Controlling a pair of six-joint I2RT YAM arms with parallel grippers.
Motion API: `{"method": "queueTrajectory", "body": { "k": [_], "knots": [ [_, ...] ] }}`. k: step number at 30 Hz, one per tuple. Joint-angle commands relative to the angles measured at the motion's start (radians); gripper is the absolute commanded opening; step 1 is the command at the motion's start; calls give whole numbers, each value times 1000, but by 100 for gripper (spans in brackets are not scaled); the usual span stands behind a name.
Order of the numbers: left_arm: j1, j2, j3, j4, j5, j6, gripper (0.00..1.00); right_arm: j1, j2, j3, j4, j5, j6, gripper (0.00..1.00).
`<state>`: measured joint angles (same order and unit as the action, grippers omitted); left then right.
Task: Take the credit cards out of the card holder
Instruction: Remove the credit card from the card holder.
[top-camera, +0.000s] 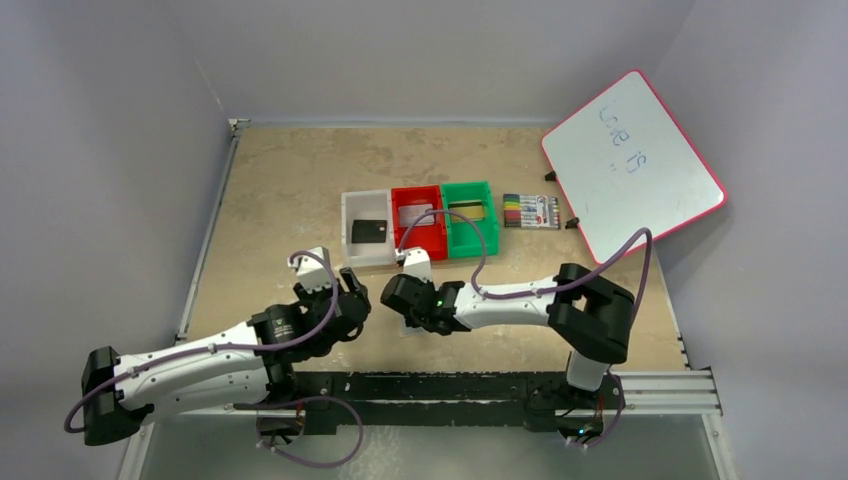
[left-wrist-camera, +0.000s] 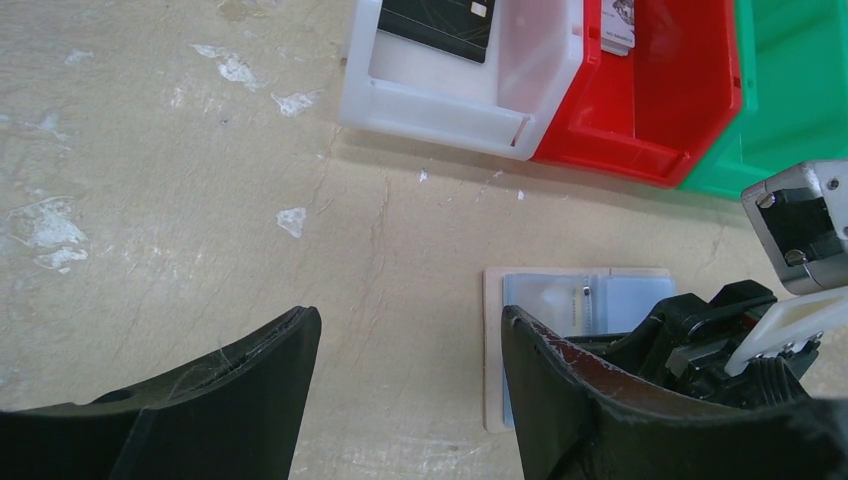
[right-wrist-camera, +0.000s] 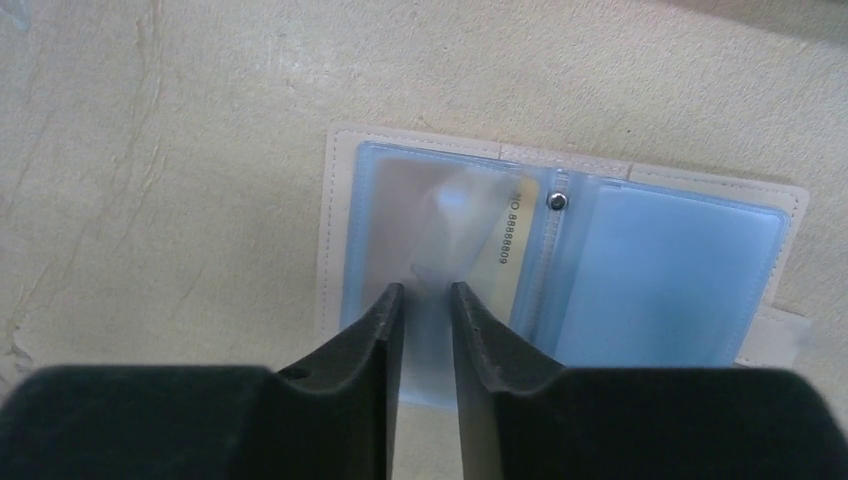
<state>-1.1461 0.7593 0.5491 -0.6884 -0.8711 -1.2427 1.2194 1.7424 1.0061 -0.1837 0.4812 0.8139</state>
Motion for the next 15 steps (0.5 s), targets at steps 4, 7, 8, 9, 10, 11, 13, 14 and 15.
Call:
{"method": "queueTrajectory", "body": {
  "k": [4, 7, 8, 9, 10, 11, 13, 14, 15],
  "knots": [
    [-3, 23, 6, 17, -21, -7, 66, 6, 14, 29, -36, 14, 38, 16],
    [-3, 32, 6, 37, -11, 1, 66, -1, -32, 1, 21, -2, 38, 11],
    [-3, 35, 6, 44, -8, 3, 66, -9, -47, -13, 51, -18, 33, 10],
    [-2, 41, 8, 50, -5, 5, 66, -19, -63, -27, 83, -40, 28, 10],
    [-3, 46, 9, 59, -3, 8, 66, -32, -77, -45, 113, -67, 25, 10],
    [-2, 52, 10, 66, 1, 11, 66, -46, -92, -69, 145, -93, 26, 10],
    [-2, 63, 13, 79, 7, 17, 66, -71, -131, -124, 215, -147, 26, 10],
    [-3, 68, 14, 87, 11, 18, 66, -85, -152, -151, 258, -173, 28, 10],
    [-3, 73, 14, 96, 16, 19, 66, -102, -178, -182, 302, -204, 31, 10]
  ]
}}
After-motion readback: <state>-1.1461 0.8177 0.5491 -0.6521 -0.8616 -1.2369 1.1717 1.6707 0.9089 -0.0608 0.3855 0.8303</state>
